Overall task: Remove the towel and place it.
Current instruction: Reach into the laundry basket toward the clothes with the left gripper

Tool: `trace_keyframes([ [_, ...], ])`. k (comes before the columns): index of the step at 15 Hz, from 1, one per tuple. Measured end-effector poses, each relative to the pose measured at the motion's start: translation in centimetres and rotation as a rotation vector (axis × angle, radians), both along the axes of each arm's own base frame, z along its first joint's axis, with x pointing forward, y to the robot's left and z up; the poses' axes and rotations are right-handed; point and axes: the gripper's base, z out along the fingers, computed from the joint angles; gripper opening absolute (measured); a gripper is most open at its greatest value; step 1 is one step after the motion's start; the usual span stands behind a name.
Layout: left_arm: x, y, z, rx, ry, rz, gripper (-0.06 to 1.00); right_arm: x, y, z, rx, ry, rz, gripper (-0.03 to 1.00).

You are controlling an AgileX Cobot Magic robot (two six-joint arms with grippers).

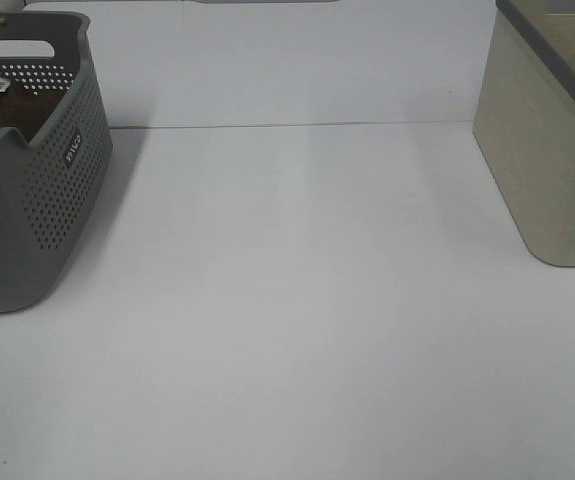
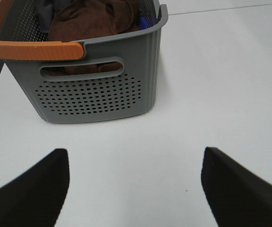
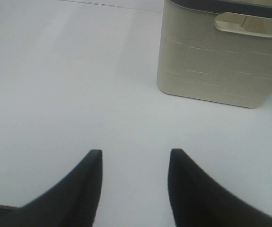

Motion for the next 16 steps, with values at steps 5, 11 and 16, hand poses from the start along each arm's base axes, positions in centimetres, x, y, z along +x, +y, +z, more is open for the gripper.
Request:
trace_keyframes([
  [5, 0.00, 0.00, 0.00, 0.000, 0.000, 0.000, 0.74, 0.00, 0.00, 0.00, 0.000, 0.000, 0.000, 0.43],
  [11, 0.00, 0.00, 0.00, 0.000, 0.000, 0.000, 0.74, 0.00, 0.00, 0.00, 0.000, 0.000, 0.000, 0.43],
  [16, 0.00, 0.00, 0.00, 0.000, 0.000, 0.000, 0.74, 0.00, 0.00, 0.00, 0.000, 0.000, 0.000, 0.43],
])
